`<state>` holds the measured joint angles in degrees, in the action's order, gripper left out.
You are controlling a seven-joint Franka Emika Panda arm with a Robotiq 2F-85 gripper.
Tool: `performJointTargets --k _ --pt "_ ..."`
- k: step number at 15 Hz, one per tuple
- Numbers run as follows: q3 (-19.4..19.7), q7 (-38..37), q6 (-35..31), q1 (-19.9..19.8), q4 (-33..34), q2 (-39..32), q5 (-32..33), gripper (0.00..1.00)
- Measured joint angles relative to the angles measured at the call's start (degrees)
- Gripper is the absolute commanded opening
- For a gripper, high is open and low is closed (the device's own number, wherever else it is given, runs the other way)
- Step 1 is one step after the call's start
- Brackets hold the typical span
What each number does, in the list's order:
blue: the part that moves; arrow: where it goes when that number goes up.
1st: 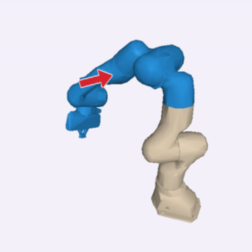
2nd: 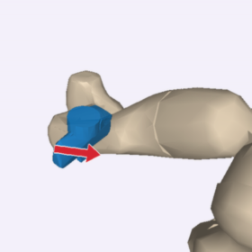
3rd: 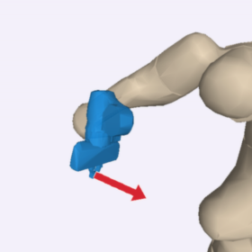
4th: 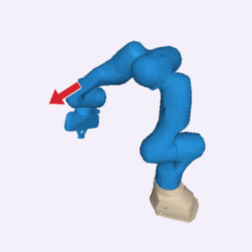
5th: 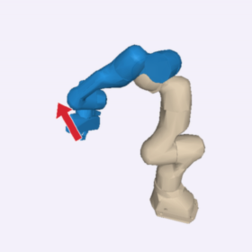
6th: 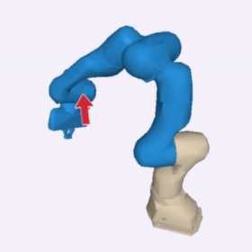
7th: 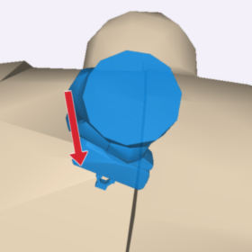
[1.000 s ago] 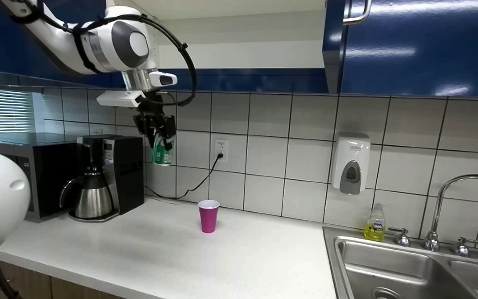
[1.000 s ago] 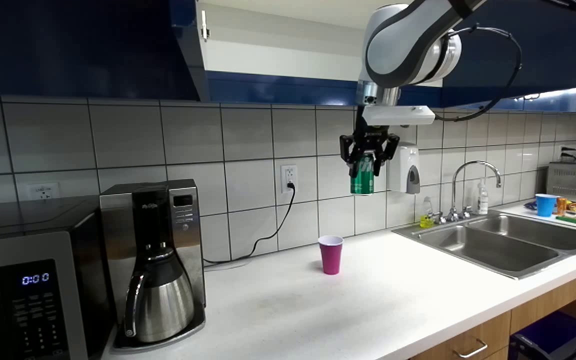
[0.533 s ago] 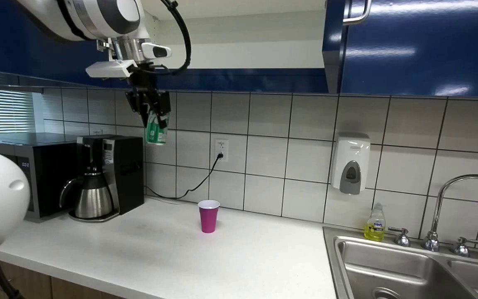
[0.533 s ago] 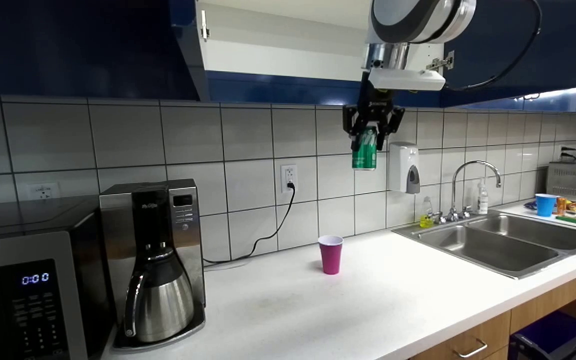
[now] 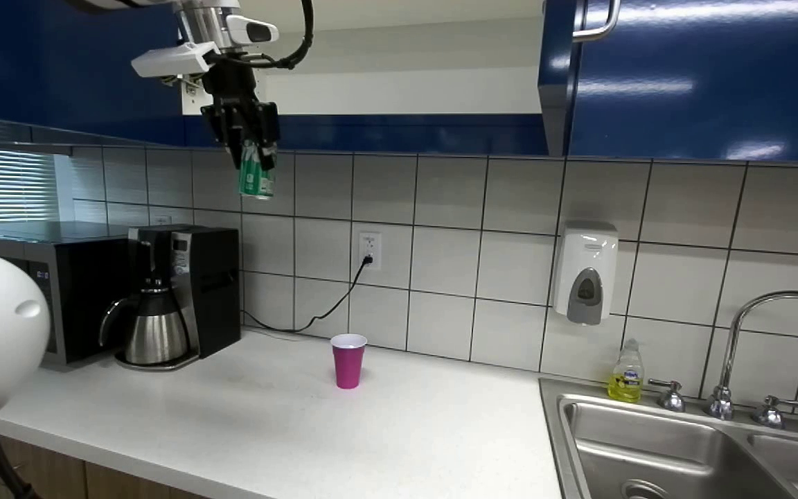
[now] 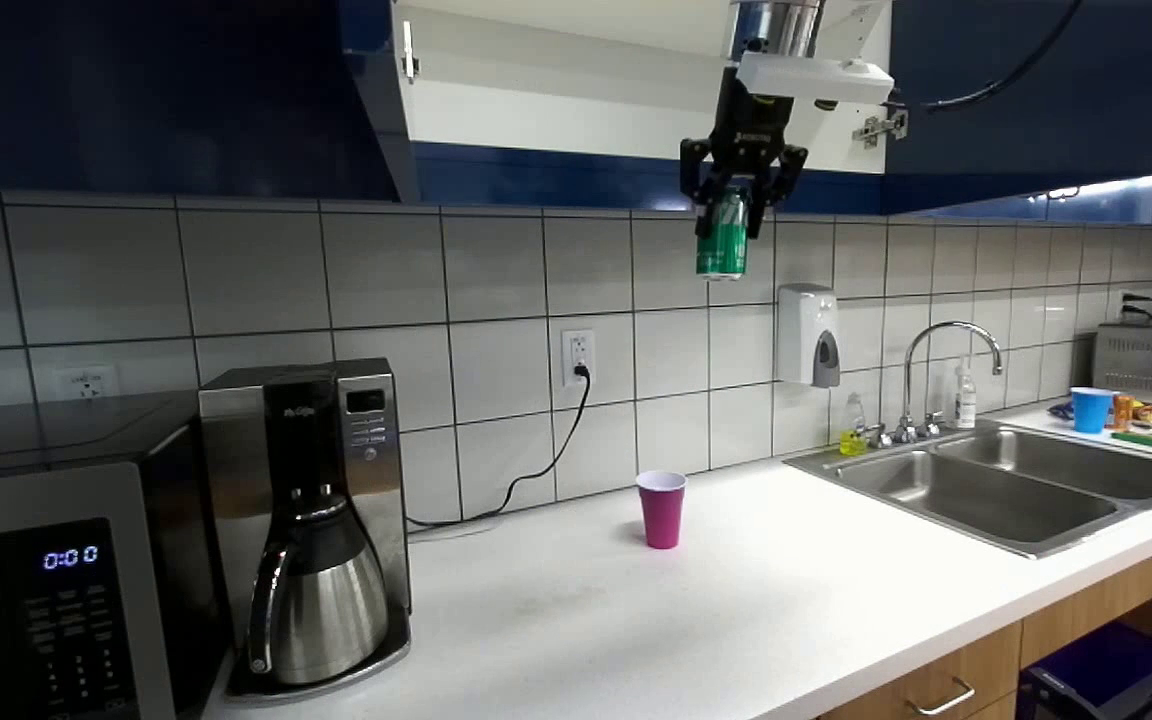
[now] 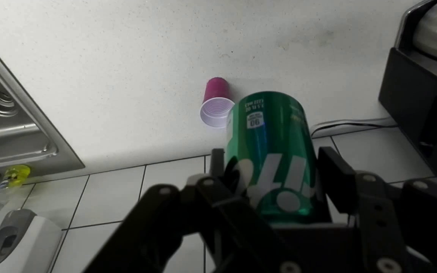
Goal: Pick up the sprite can and place it on the bottom shelf of the cabinet
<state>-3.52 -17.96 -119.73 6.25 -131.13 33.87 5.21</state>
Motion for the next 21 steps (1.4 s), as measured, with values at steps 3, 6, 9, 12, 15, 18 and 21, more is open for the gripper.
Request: performJointTargets --k 3,6,9,12,15,18,21 --pt "-0.51 0.09 1.82 0.00 3.21 -0.31 -1.00 0.38" --pt "-0.95 0.10 3.88 0.00 7.55 -1.42 -1.69 0.38" --pt "-1.44 0.10 5.87 0.00 12.47 -3.38 -1.86 0.38" --pt "-2.10 0.08 7.32 -0.16 17.62 -6.01 -1.86 0.38" --pt "-2.60 0.05 8.49 -0.20 22.44 -8.86 -1.86 0.38" --pt "-2.88 -0.05 9.51 -0.28 26.87 -11.51 -1.84 0.38" --pt "-3.21 -0.14 10.82 -0.42 31.18 -13.90 -1.80 0.38"
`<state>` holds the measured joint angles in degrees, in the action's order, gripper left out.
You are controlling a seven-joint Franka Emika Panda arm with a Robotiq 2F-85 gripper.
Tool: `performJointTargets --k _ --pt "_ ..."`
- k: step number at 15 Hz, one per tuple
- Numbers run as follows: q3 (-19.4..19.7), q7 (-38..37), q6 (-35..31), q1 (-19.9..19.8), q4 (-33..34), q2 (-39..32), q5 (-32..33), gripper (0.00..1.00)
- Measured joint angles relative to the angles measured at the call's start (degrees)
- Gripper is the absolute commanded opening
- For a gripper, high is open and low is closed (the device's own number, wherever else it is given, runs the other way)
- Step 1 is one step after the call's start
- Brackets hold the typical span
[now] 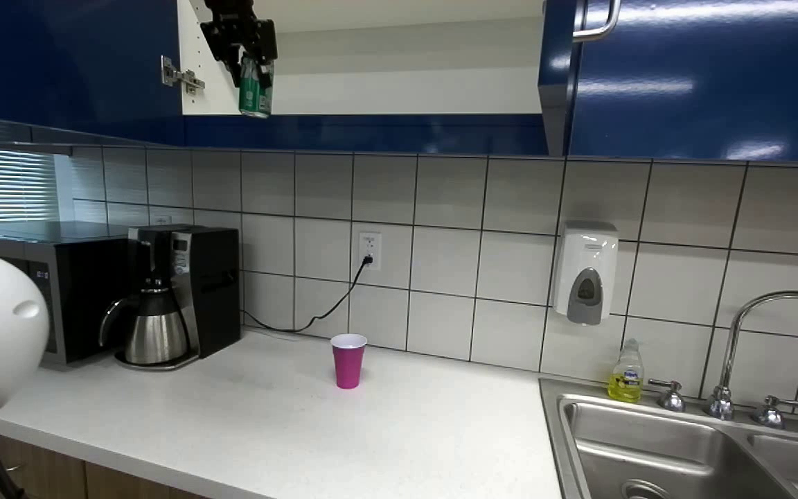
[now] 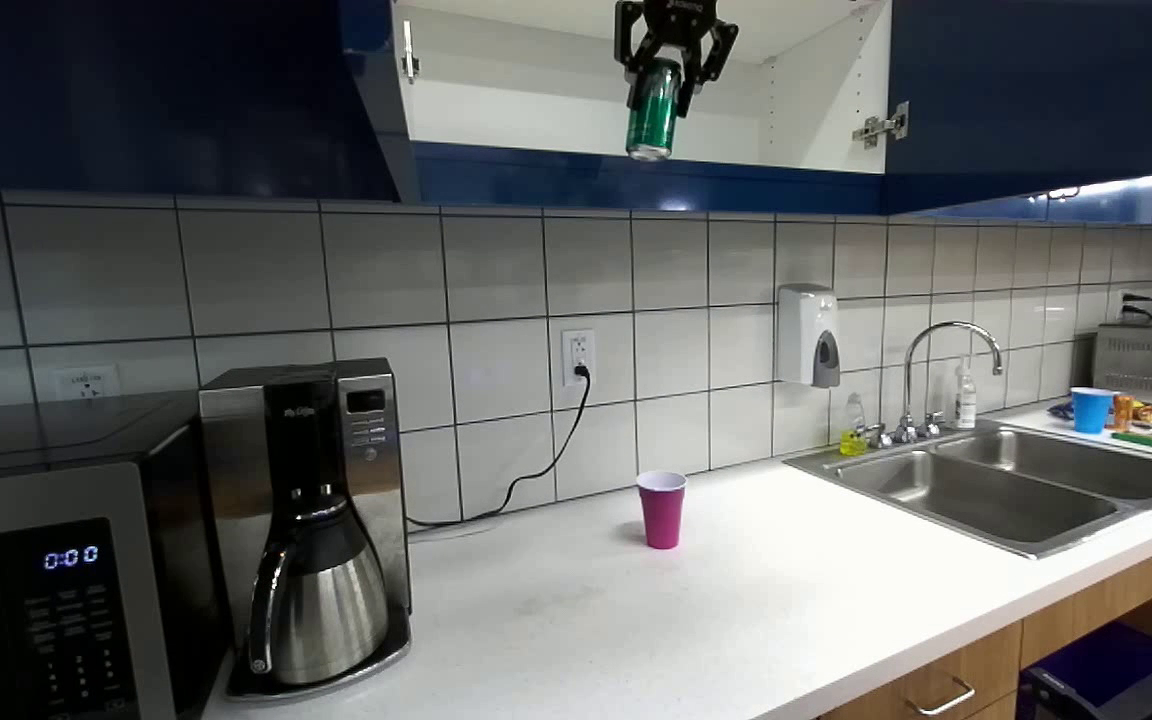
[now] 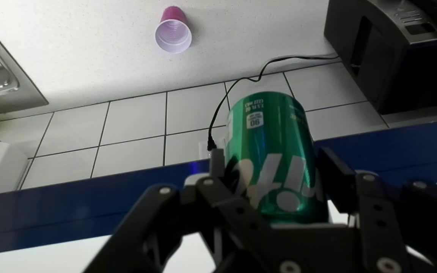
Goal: Pick up the sprite can and place it on the bottom shelf of the cabinet
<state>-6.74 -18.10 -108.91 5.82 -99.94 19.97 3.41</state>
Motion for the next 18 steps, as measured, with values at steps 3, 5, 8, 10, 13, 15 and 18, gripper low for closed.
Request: performJointTargets --k 3,5,8,10,13,15,18 --pt "-0.27 -0.21 1.64 -0.01 4.12 -2.26 0.08 0.38" --pt "-0.36 -0.58 2.58 -0.01 6.73 -3.90 0.10 0.38" --pt "-0.45 -1.17 4.12 -0.01 10.66 -6.66 0.25 0.38" --pt "-0.60 -1.61 4.81 0.00 13.19 -8.49 0.45 0.38" --pt "-0.99 -2.33 6.28 0.02 17.29 -11.24 0.69 0.38" --pt "-1.21 -3.06 7.08 0.09 19.91 -13.02 1.26 0.38" --pt "-1.60 -4.18 8.59 0.17 23.92 -15.84 2.24 0.38"
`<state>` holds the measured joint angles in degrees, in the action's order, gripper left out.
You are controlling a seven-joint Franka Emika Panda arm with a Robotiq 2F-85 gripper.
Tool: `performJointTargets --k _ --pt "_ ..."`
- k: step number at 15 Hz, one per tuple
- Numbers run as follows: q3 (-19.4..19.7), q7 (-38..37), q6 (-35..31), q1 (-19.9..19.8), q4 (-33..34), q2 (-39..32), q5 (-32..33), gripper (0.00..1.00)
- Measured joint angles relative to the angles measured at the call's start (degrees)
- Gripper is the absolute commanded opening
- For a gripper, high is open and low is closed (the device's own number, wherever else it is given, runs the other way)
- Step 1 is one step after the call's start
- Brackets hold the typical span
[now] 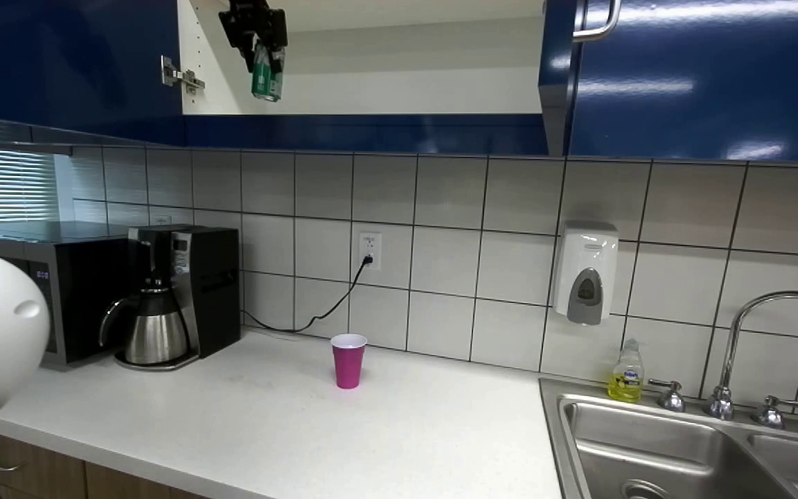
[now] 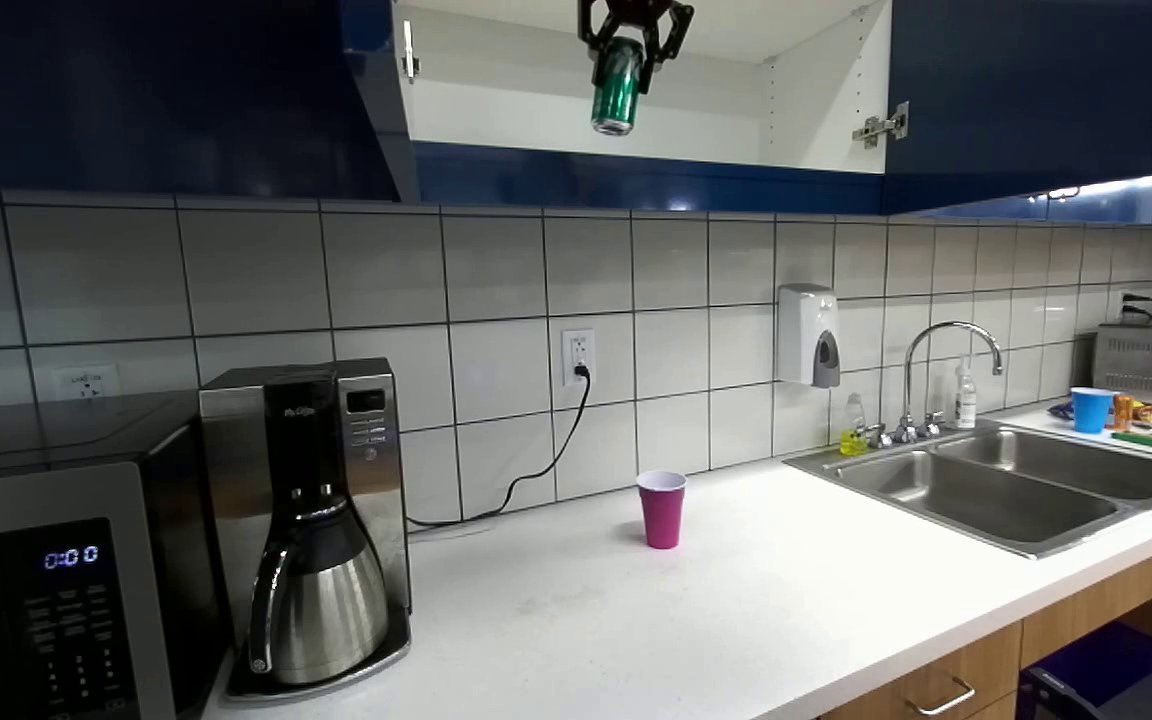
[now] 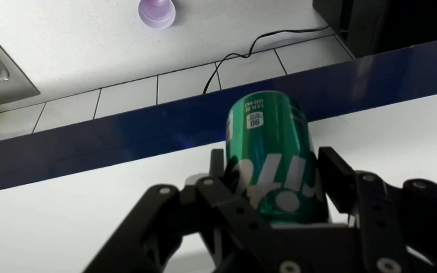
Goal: Pick up the sprite can and place it on the bottom shelf of the cabinet
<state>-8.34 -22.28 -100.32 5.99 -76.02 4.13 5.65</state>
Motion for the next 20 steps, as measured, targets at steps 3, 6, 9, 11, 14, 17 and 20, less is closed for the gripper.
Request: performJointTargets --k 3,6,9,11,14,17,20 --pt "-0.02 -0.75 1.08 0.36 3.84 -2.87 1.29 0.38" --pt "-0.02 -1.47 2.10 0.55 7.54 -5.80 2.30 0.38" --pt "-0.02 -2.21 2.75 0.73 10.66 -8.66 3.47 0.38" --pt "-0.02 -2.51 3.16 0.78 12.63 -10.53 3.90 0.38" --pt "-0.01 -2.79 3.99 0.81 15.54 -13.15 4.56 0.38" --pt "0.01 -3.36 4.64 0.83 18.20 -15.49 5.11 0.38" --pt "0.02 -3.84 5.14 0.89 20.74 -17.34 5.76 0.38"
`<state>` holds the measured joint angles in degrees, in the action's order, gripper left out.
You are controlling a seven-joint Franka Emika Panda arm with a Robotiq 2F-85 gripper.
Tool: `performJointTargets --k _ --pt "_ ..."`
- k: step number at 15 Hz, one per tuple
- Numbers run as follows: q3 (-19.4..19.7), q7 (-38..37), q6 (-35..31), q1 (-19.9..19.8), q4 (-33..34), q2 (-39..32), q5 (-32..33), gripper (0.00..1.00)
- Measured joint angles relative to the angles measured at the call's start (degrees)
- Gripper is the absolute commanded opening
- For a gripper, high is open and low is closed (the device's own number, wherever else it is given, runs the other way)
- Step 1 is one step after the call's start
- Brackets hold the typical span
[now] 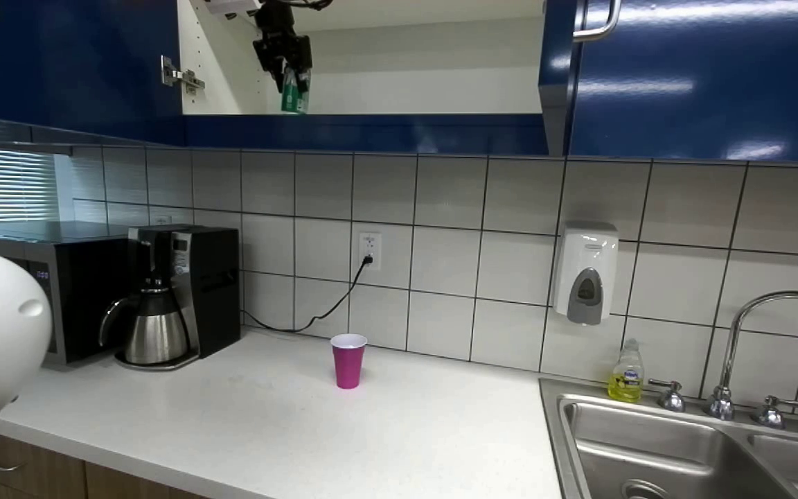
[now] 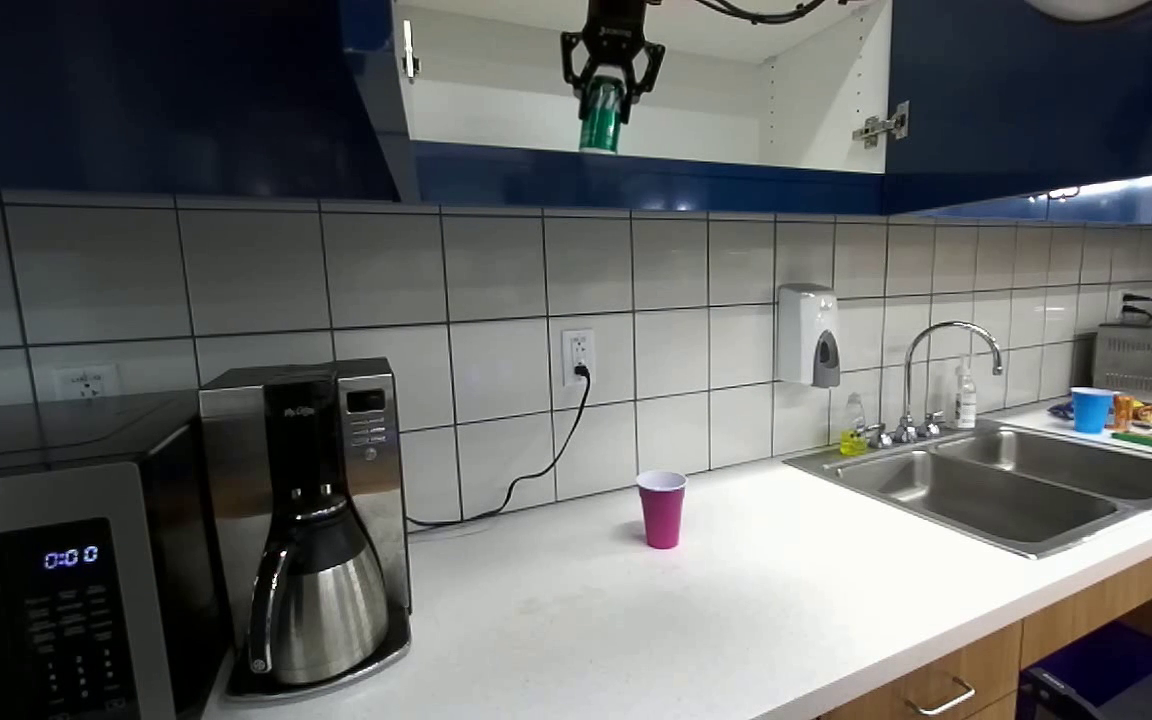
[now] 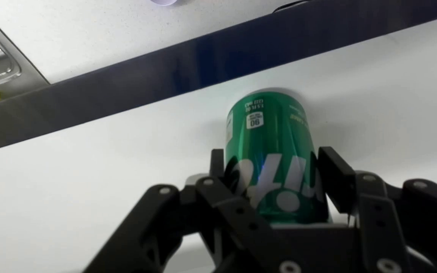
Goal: Pick up the sprite can and place it on the bottom shelf of the cabinet
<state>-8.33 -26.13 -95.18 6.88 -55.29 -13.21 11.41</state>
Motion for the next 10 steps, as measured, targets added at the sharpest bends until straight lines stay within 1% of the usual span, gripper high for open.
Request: performJointTargets --k 1,2,3,4,10 --pt "0.00 -0.14 0.26 0.01 0.76 -0.50 0.04 0.88" --pt "0.00 -0.28 0.62 0.02 1.50 -0.97 0.04 0.89" --pt "0.00 -0.39 1.03 0.04 2.16 -1.37 0.04 0.95" --pt "0.00 -0.51 1.33 0.06 2.87 -1.75 0.04 1.00" --pt "0.00 -0.77 2.43 0.11 5.45 -2.89 0.04 1.00"
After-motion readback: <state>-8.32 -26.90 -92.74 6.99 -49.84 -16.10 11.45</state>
